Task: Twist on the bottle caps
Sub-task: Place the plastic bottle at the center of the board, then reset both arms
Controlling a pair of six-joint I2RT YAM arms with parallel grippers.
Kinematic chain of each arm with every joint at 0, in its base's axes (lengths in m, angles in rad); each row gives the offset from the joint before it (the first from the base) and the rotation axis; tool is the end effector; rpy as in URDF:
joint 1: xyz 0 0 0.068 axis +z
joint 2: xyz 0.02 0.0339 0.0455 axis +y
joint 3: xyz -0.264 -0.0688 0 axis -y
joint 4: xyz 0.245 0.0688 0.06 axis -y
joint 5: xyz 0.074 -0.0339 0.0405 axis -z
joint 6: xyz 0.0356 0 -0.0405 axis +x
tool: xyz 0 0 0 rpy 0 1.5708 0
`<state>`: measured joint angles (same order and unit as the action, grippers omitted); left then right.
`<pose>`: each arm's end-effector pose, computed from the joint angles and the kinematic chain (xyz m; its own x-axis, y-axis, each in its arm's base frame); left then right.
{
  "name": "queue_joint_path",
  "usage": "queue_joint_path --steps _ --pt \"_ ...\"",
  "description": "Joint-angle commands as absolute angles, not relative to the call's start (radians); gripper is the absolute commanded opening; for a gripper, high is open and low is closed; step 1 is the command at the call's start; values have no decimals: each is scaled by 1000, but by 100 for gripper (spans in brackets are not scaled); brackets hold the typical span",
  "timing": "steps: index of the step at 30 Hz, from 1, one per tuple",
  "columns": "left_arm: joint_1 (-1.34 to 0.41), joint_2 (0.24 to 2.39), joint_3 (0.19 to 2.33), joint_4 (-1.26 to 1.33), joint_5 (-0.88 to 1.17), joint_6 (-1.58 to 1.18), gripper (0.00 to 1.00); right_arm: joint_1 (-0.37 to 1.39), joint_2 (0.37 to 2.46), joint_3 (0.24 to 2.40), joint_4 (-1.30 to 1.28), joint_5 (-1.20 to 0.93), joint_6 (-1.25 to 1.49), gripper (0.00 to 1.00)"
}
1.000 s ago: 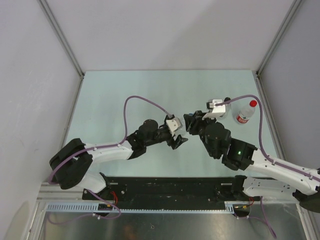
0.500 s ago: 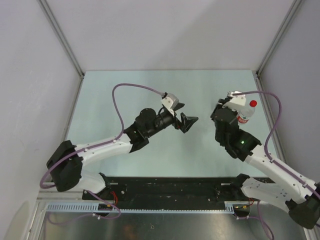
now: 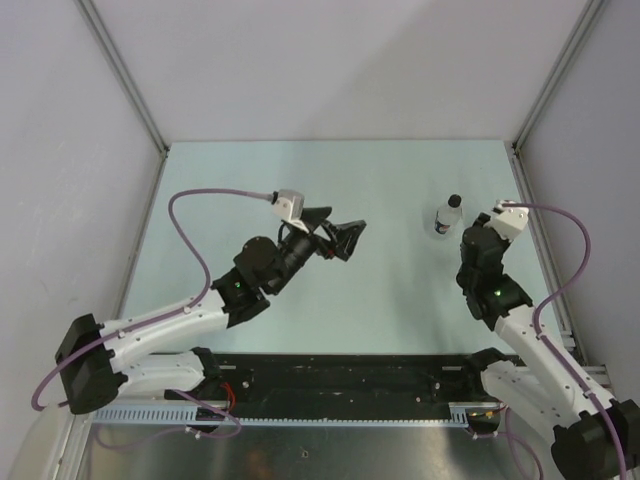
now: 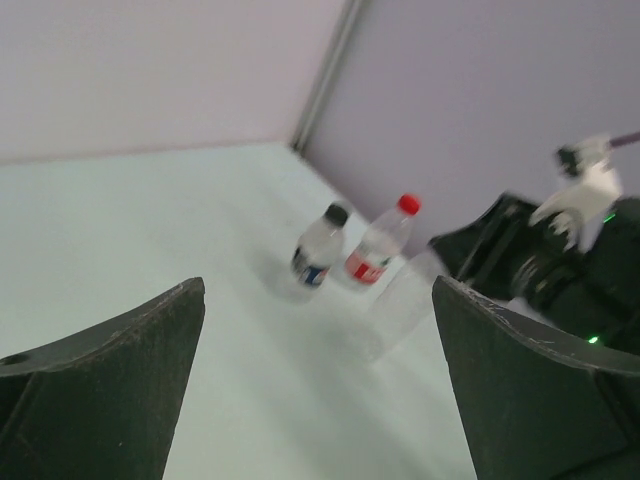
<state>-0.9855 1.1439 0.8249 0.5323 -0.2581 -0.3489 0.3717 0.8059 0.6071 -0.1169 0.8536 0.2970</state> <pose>0.1557 -0.2185 0.3569 -0.1185 -0.4195 -0.9000 0.6678 0.6371 -0.3849 0.1791 0.0410 0.2842 -0.1511 0.1475 -0.9774 0.4946 0.8674 0.0544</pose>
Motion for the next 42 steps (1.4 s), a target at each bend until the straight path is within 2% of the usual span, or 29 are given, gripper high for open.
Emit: queue_joint_path --steps 1,2,5,9,11,16,19,25,29,32,35,40,42 --pt "-985 1063 677 489 -403 -420 99 326 825 592 -36 763 276 28" --pt "-985 1047 649 482 -421 -437 99 322 828 590 -40 755 280 31" --pt "-985 1013 608 461 -435 -443 99 319 818 589 -54 737 283 53" --pt "-985 991 602 402 -438 -435 99 319 767 589 -66 743 260 90" --pt "-985 979 603 367 -437 -433 99 319 728 591 -60 750 243 97" --pt "-982 960 616 261 -488 -428 100 319 622 635 -104 739 212 99" --pt "-980 964 624 205 -507 -428 99 321 568 690 -204 641 226 99" --pt "-944 952 619 70 -526 -491 99 327 498 740 -338 171 264 99" --pt "-930 905 572 53 -544 -526 99 344 503 730 -300 -122 303 99" --pt "-924 863 538 45 -555 -533 99 403 531 681 -216 -255 328 99" --pt "-922 841 517 26 -563 -546 99 536 587 619 -126 -206 334 99" --pt "-922 820 487 11 -572 -574 99 820 720 543 3 129 290 99" --pt "-923 814 487 7 -573 -576 99 877 751 525 36 218 278 99"
